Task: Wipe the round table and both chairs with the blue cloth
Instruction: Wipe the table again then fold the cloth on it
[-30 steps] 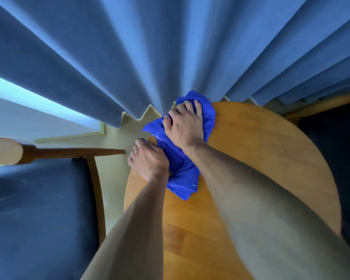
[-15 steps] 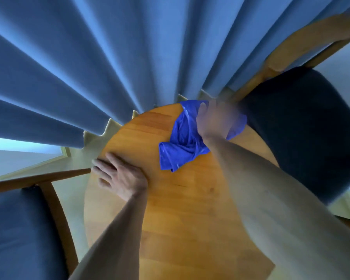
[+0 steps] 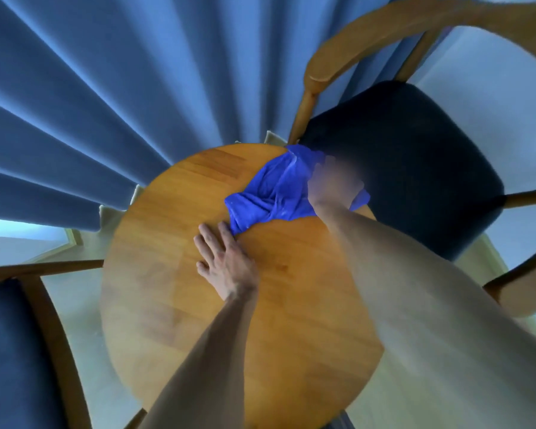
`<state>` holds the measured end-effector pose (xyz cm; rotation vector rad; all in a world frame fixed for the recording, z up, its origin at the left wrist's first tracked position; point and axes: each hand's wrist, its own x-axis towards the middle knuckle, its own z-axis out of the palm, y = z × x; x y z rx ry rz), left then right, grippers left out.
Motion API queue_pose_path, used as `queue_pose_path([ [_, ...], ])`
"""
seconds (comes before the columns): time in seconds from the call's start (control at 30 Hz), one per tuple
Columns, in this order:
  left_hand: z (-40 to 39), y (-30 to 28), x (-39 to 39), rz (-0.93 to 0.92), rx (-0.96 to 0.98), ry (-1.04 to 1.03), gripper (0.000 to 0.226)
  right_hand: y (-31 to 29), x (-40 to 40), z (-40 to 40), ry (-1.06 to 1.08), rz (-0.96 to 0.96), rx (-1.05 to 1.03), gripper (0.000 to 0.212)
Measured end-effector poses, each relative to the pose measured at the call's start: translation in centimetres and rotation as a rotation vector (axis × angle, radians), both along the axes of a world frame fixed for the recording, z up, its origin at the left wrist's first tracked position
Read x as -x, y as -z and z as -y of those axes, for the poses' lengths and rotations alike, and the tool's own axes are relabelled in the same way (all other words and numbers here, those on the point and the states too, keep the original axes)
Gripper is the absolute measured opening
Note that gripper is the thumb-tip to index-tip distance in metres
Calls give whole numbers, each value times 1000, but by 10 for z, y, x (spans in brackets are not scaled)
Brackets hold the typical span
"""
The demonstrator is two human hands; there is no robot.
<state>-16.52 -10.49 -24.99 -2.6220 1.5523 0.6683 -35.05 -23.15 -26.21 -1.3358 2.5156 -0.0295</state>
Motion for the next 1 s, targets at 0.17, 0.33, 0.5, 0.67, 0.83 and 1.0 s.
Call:
queue_pose_path([
  [0.17, 7, 1, 23, 41, -20, -110, 65, 4, 44, -67, 192, 16, 10, 45],
  [0.33, -16, -8, 31, 32, -39, -56, 67, 4, 58, -116, 270, 40, 21, 46],
  [0.5, -82, -13, 39, -19, -59, 45, 60, 1, 70, -169, 399, 79, -4, 48],
  [0.67, -170, -14, 57, -2, -126, 246, 81, 0, 73, -214, 502, 136, -58, 52],
  [0.83, -200, 0, 62, 5, -126, 289, 86, -3, 78, -239, 450, 195, -43, 55],
  [1.0, -196, 5, 65, -6, -126, 272, 85, 6, 63, -311, 592, 143, 149, 36],
])
